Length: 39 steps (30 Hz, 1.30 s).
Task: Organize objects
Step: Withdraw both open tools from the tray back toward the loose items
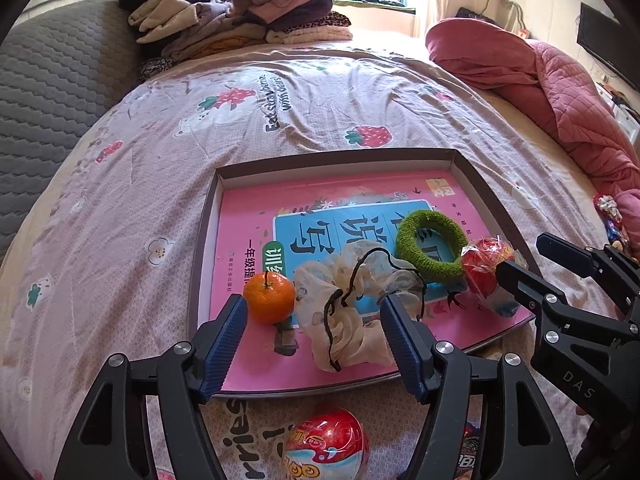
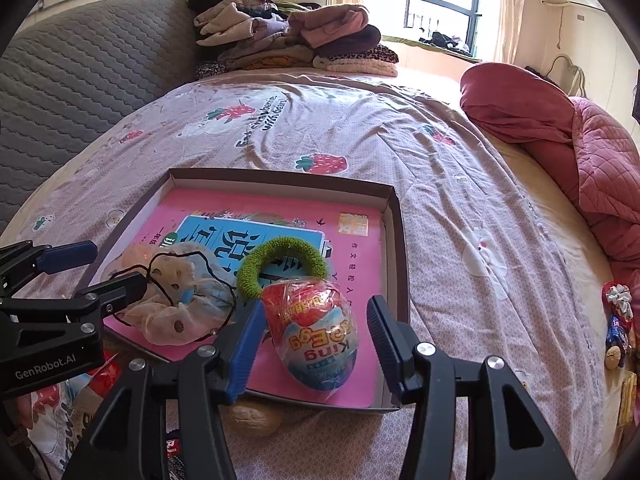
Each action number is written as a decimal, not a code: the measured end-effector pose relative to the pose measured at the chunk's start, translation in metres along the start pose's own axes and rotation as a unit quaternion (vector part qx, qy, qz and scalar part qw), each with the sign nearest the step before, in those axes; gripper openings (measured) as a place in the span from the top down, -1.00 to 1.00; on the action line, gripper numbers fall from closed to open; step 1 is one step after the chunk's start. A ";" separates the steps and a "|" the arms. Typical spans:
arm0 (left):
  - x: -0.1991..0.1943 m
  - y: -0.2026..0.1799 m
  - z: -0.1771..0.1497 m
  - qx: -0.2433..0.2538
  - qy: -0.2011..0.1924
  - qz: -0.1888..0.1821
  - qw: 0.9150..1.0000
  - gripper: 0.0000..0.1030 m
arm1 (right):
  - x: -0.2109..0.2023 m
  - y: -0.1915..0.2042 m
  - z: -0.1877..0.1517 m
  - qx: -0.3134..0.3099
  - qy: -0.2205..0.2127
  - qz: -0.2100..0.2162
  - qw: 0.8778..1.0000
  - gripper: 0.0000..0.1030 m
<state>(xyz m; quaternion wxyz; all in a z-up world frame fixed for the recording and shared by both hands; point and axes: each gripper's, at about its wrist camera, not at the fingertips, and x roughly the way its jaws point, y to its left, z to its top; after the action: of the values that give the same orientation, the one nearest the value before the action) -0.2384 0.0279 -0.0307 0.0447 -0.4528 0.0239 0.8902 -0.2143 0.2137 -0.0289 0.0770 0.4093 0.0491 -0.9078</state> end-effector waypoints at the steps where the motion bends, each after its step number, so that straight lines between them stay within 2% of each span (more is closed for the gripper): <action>1: -0.002 0.001 0.000 -0.003 -0.002 0.001 1.000 -0.37 | -0.002 0.001 0.000 -0.001 -0.001 0.001 1.000 -0.02; 4: -0.009 0.003 0.000 -0.006 -0.006 0.003 1.000 -0.38 | -0.006 0.004 0.003 -0.007 0.003 -0.003 1.000 -0.02; 10: -0.026 0.006 -0.003 -0.008 -0.015 0.001 1.000 -0.39 | -0.028 0.009 0.008 -0.017 -0.017 -0.009 1.000 -0.02; 12: -0.033 0.007 -0.003 -0.009 -0.019 0.003 1.000 -0.48 | -0.035 0.011 0.010 -0.019 -0.023 -0.013 0.999 -0.02; 14: -0.040 0.008 -0.004 -0.011 -0.022 0.003 1.000 -0.50 | -0.043 0.013 0.012 -0.020 -0.029 -0.015 0.999 -0.02; 31: -0.092 0.013 -0.018 -0.016 -0.051 0.011 0.999 -0.51 | -0.085 0.022 0.007 -0.010 -0.046 0.012 0.999 -0.03; 35: -0.098 0.014 -0.022 -0.019 -0.050 0.012 0.998 -0.51 | -0.094 0.020 0.006 -0.006 -0.055 0.006 0.998 -0.20; 39: -0.106 0.012 -0.028 -0.017 -0.056 0.015 0.998 -0.51 | -0.102 0.015 0.005 0.010 -0.057 0.015 0.998 -0.21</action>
<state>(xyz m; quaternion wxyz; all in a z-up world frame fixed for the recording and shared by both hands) -0.1550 0.0070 0.0380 0.0253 -0.4027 0.0132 0.9149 -0.1486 0.2087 0.0510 0.0895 0.3582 0.0288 -0.9289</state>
